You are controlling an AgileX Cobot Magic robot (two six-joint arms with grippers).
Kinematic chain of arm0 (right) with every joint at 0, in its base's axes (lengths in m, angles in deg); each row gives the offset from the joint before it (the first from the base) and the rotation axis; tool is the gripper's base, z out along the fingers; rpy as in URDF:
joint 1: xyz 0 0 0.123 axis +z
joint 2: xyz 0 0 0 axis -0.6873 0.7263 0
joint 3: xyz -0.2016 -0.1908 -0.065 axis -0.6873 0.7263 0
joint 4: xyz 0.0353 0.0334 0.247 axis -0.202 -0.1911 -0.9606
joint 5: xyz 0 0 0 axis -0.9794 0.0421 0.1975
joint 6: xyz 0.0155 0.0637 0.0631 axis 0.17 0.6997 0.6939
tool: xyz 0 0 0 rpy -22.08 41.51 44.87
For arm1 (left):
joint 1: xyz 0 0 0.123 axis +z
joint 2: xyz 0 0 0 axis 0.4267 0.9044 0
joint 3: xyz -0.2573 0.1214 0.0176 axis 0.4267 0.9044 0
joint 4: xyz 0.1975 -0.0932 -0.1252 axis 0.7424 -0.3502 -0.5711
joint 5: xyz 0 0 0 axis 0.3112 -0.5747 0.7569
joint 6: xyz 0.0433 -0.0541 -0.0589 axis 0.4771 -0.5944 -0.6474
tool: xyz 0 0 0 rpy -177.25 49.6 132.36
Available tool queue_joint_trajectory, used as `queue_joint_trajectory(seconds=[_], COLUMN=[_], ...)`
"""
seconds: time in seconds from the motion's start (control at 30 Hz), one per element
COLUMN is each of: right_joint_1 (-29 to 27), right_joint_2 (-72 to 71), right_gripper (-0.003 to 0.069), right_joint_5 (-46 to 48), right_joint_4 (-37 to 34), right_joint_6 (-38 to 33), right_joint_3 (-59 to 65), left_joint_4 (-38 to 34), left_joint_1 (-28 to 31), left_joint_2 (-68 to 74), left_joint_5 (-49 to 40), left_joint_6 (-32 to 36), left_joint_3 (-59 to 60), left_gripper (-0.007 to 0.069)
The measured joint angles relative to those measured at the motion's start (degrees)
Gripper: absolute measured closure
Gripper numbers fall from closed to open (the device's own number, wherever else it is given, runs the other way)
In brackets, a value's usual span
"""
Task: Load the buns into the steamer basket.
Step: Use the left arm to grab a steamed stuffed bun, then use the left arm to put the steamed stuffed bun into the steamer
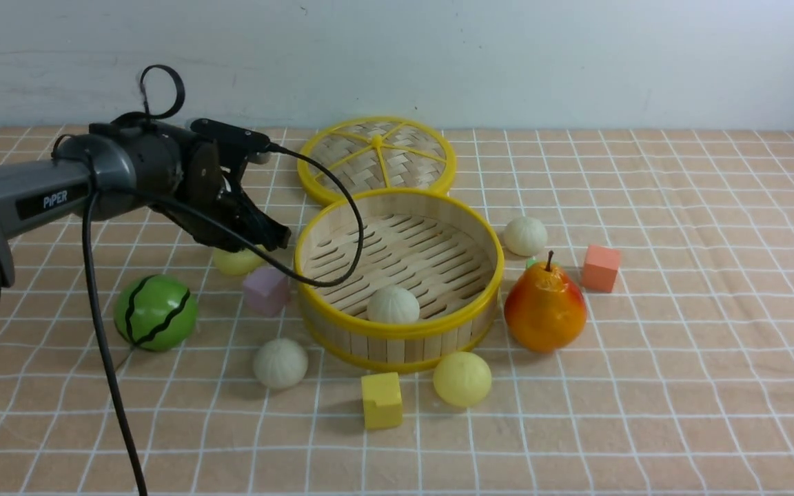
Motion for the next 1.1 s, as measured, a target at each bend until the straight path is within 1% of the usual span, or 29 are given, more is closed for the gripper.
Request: queue_joint_trajectory(seconds=[0.17,0.3,0.37,0.43,0.5,0.53,0.67,0.8,0.87,0.93,0.97,1.03,1.07,1.1], right_joint_1=[0.0,0.0,0.0,0.0,0.0,0.0,0.0,0.0,0.0,0.0,0.0,0.0,0.0,0.0], right_joint_2=[0.0,0.0,0.0,0.0,0.0,0.0,0.0,0.0,0.0,0.0,0.0,0.0,0.0,0.0], right_gripper=[0.042,0.042,0.042,0.042,0.042,0.042,0.042,0.042,0.042,0.042,0.042,0.042,0.042,0.042], right_joint_5=[0.0,0.0,0.0,0.0,0.0,0.0,0.0,0.0,0.0,0.0,0.0,0.0,0.0,0.0], right_joint_4=[0.0,0.0,0.0,0.0,0.0,0.0,0.0,0.0,0.0,0.0,0.0,0.0,0.0,0.0], right_joint_6=[0.0,0.0,0.0,0.0,0.0,0.0,0.0,0.0,0.0,0.0,0.0,0.0,0.0,0.0], right_joint_3=[0.0,0.0,0.0,0.0,0.0,0.0,0.0,0.0,0.0,0.0,0.0,0.0,0.0,0.0], left_joint_4=[-0.63,-1.41,-2.09,-5.1,-7.71,-9.3,-11.04,-10.12,-7.9,-6.02,-6.02,-5.0,-4.94,-4.74], left_joint_1=[-0.57,-3.92,-5.02,-8.0,-9.65,-10.82,-12.04,-11.97,-11.93,-11.91,-11.91,-11.91,-11.91,-11.91], left_joint_2=[-3.88,-10.79,-12.05,-13.1,-12.87,-12.29,-9.62,-6.33,-4.23,-2.99,-2.89,-2.31,-2.31,-2.55], left_joint_5=[-4.93,-7.4,-8.33,-10.47,-11.36,-11.35,-9.25,-5.26,-3.61,-2.93,-2.92,-2.86,-2.86,-2.79], left_joint_6=[0.0,0.6,1.36,3.88,6.03,7.11,8.55,8.6,8.6,8.6,8.6,8.6,8.6,8.37], left_joint_3=[-1.8,-2.53,-2.71,-2.77,-2.77,-2.77,-2.77,-2.77,-2.77,-2.77,-2.77,-2.77,-2.77,-2.77], left_gripper=[0.0638,0.0638,0.0638,0.0638,0.0638,0.0638,0.0638,0.0638,0.0622,0.0582,0.0576,0.049,0.0473,0.0383])
